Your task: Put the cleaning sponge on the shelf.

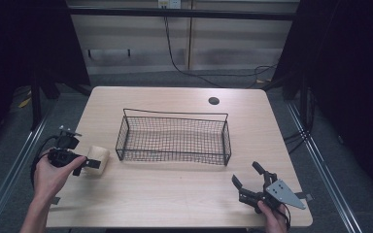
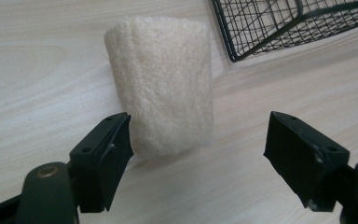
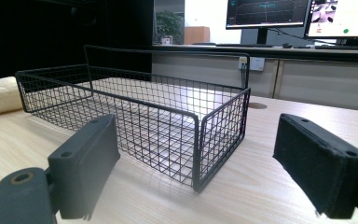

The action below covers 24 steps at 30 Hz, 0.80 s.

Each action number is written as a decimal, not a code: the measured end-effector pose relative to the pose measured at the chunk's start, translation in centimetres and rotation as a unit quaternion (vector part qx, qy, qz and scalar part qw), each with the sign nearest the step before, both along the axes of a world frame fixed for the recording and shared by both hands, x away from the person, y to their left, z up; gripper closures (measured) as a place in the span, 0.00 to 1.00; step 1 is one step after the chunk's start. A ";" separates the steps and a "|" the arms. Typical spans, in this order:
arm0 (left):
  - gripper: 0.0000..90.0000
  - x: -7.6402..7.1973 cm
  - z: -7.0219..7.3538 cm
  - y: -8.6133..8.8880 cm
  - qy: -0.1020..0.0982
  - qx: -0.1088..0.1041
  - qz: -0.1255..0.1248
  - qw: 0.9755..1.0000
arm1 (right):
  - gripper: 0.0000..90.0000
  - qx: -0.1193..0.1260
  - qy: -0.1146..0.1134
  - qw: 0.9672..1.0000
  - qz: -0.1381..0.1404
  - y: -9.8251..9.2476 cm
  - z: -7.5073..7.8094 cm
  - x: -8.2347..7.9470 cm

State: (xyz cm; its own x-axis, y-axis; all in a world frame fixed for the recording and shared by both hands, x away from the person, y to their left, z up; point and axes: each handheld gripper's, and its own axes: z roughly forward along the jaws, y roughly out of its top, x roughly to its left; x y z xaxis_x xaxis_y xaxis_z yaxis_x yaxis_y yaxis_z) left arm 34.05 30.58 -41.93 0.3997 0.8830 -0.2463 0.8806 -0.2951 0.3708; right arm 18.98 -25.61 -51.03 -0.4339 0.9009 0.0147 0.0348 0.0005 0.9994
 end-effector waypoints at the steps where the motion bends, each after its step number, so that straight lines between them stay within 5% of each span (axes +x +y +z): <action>1: 0.25 0.2 -0.1 -0.1 -0.002 0.000 0.002 1.000 | 0.15 -0.001 -0.001 1.000 0.000 0.0 0.0 0.0; 19: 0.19 2.2 -2.2 -0.8 0.052 0.055 0.007 0.997 | 0.15 -0.001 0.001 1.000 0.002 0.0 0.0 0.0; 24: 0.19 2.2 -2.4 -0.9 0.052 0.053 0.003 0.997 | 0.15 0.000 0.001 1.000 0.003 0.0 0.0 0.0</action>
